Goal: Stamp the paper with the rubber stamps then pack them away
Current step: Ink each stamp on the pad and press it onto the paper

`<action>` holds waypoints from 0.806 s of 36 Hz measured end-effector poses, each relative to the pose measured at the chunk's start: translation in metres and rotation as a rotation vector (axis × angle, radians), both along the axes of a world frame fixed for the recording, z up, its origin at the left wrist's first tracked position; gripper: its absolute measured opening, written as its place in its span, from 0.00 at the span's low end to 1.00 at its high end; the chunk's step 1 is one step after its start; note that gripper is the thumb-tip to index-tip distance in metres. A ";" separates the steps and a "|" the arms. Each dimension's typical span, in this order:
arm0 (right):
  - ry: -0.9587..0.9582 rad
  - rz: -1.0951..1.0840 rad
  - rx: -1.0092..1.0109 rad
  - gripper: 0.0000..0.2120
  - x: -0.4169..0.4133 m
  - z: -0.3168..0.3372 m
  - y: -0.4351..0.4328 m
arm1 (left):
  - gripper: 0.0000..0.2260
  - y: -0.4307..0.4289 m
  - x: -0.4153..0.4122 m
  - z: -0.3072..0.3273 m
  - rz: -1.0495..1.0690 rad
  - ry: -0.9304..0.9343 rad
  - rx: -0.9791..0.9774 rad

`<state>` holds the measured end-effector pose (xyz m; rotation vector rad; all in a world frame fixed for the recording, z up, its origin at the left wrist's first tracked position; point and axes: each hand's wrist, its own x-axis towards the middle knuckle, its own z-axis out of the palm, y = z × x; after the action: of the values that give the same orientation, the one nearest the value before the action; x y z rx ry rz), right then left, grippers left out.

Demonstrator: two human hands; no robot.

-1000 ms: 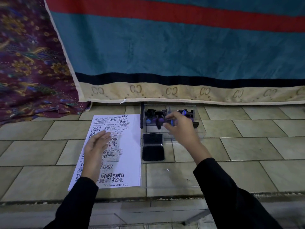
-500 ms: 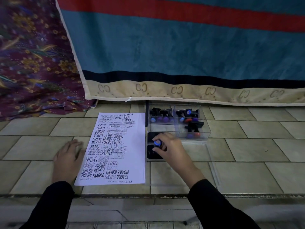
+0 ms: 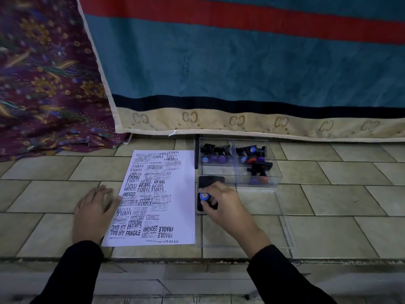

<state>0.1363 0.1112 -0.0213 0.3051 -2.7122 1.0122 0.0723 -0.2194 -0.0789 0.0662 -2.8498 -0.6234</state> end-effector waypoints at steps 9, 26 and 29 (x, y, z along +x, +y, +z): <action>0.001 -0.011 0.015 0.08 -0.005 0.005 0.002 | 0.17 0.001 -0.003 -0.002 0.008 0.012 -0.019; 0.046 -0.007 -0.054 0.07 -0.004 0.016 -0.012 | 0.25 0.002 0.001 0.001 0.006 0.030 0.017; 0.032 0.085 -0.122 0.09 -0.002 0.020 -0.031 | 0.25 0.002 0.000 0.000 0.018 0.027 0.032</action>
<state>0.1346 0.0801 -0.0009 0.4133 -2.6154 1.1799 0.0724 -0.2173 -0.0787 0.0885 -2.8101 -0.6609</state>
